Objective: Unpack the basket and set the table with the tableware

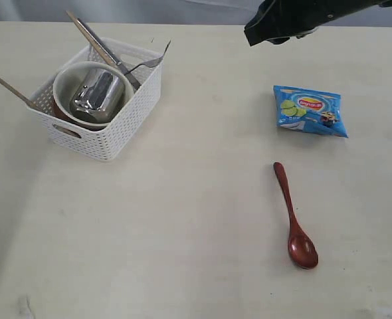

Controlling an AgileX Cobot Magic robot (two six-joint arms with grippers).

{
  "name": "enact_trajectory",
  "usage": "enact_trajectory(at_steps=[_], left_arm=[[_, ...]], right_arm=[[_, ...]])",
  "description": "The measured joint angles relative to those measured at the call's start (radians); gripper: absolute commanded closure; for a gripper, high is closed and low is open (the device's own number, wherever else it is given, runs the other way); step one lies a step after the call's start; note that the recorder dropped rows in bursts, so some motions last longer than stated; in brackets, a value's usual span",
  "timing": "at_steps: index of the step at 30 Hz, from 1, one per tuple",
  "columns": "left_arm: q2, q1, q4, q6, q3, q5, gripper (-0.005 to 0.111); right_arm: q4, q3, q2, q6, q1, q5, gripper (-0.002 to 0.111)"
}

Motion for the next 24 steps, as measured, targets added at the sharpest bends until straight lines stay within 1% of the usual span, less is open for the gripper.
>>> enact_trajectory(at_steps=[3,5,6,7,8,9,10,11,12,14,16,19,20,22,24], left_arm=[[0.152,0.0,0.005,0.052,-0.19,0.245,0.106],[0.26,0.0,0.004,0.067,-0.272,0.356,0.106],[0.322,0.0,0.004,0.072,-0.304,0.398,0.106],[0.434,0.0,0.004,0.077,-0.337,0.444,0.106],[0.496,0.0,0.004,0.077,-0.345,0.457,0.106],[0.622,0.0,0.004,0.08,-0.349,0.47,0.106],[0.685,0.0,0.005,0.085,-0.351,0.473,0.106],[0.799,0.0,0.007,0.095,-0.346,0.459,0.106],[0.852,0.0,0.007,0.098,-0.338,0.44,0.106],[0.969,0.0,0.011,0.105,-0.297,0.305,0.106],[1.01,0.0,0.007,0.102,-0.259,0.237,0.106],[1.018,0.0,0.007,0.1,-0.23,0.206,0.105],[1.028,0.0,0.007,0.098,-0.23,0.2,0.1],[1.055,0.0,0.007,0.098,-0.23,0.174,0.078],[1.081,0.0,0.007,0.095,-0.23,0.16,0.054]], right_arm=[[0.0,0.0,0.0,0.0,0.0,0.0,0.07],[0.0,0.0,0.0,0.0,0.0,0.0,0.07],[0.0,0.0,0.0,0.0,0.0,0.0,0.07],[0.0,0.0,0.0,0.0,0.0,0.0,0.07],[0.0,0.0,0.0,0.0,0.0,0.0,0.07],[0.0,0.0,0.0,0.0,0.0,0.0,0.07],[0.0,0.0,0.0,0.0,0.0,0.0,0.07],[0.002,0.0,0.0,0.0,0.0,0.0,0.07],[0.002,0.0,0.0,0.0,0.0,0.0,0.07],[0.002,0.0,0.0,0.0,0.0,0.0,0.07],[0.004,0.0,0.0,0.0,0.0,0.0,0.07],[0.009,0.0,0.0,0.002,0.0,-0.016,0.07],[0.011,0.0,0.0,0.002,0.0,-0.018,0.07],[0.015,0.0,0.0,0.002,0.0,-0.018,0.07],[0.021,0.0,0.0,0.002,0.0,-0.018,0.07]])
